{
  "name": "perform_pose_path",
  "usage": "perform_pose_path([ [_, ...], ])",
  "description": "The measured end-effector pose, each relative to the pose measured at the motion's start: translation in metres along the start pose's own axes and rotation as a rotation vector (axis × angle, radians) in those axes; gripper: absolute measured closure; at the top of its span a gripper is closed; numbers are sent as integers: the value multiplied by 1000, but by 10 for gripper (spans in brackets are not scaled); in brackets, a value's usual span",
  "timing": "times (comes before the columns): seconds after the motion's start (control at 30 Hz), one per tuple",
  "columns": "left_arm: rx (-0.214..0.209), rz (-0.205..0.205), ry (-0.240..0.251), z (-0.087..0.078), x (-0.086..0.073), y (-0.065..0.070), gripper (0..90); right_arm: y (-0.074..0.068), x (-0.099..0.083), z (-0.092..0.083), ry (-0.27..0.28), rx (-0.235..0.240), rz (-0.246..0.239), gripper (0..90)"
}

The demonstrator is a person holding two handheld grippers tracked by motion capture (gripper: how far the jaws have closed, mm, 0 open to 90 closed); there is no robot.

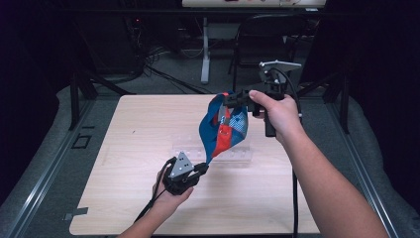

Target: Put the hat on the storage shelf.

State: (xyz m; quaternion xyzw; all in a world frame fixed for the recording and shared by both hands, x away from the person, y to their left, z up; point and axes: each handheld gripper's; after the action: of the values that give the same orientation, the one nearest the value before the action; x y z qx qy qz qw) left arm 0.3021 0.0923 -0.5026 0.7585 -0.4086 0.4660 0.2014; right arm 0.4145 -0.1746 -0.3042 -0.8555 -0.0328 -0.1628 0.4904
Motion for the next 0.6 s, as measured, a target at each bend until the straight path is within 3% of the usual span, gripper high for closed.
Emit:
perform_pose_path([
  [0.6, 44, -38, -21, 13, 0, -19, 869, 2, 1, 10, 0, -21, -5, 786],
])
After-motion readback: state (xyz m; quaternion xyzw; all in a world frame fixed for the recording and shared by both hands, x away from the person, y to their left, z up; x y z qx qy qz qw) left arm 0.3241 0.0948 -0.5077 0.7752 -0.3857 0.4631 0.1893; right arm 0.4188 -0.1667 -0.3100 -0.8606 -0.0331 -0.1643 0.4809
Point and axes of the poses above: each handheld gripper's, and its own axes: z roughly forward along the jaws, x roughly out of its top, y roughly to its right, and after that the axes turned 4 degrees about z, right-handed
